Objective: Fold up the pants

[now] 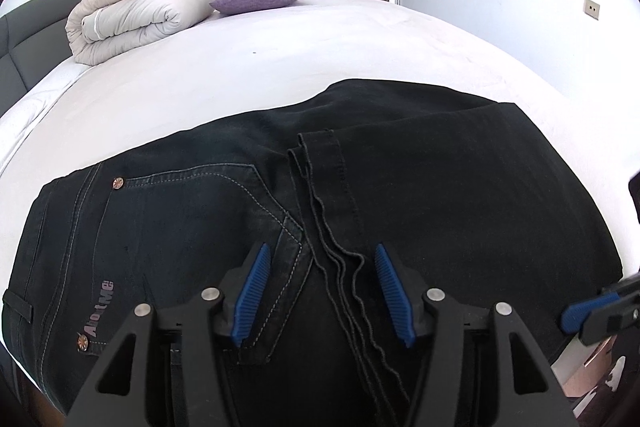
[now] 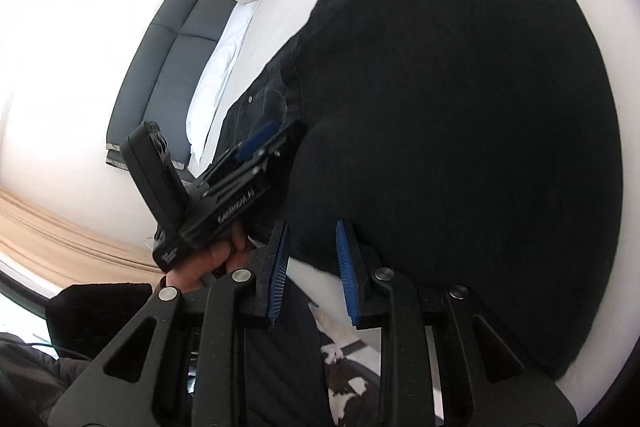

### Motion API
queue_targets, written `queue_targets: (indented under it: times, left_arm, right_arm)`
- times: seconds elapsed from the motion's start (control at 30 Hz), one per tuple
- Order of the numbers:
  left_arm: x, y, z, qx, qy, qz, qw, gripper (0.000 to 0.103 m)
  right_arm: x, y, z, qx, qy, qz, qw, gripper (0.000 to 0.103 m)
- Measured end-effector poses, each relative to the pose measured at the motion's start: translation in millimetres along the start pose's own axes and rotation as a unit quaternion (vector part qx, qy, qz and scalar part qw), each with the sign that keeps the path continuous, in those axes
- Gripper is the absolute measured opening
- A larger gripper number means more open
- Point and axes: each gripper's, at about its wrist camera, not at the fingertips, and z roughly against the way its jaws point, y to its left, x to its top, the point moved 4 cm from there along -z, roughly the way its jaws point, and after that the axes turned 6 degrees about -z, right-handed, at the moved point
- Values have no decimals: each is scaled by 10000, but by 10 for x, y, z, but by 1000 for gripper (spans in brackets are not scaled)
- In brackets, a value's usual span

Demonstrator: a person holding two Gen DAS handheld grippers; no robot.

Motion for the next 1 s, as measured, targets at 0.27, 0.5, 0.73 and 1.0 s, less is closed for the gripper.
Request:
queue_targets:
  times: [0.27, 0.5, 0.73, 1.0]
  left_arm:
    - [-63, 340, 524, 90, -572, 883, 9944, 59]
    - [-551, 1352, 1100, 160, -1393, 3196, 9371, 74]
    - [-1234, 2039, 999, 120, -1331, 4899, 8615, 77]
    - [-1503, 2158, 841, -497, -1413, 5674, 8097, 82]
  right_arm:
    - [-14, 474, 304, 82, -290, 574, 9979, 25]
    - [749, 637, -287, 166, 166, 422, 9988, 25]
    - [1166, 389, -1126, -119, 839, -90, 9964, 25]
    - [1542, 316, -1247, 61, 366, -499, 9981, 24]
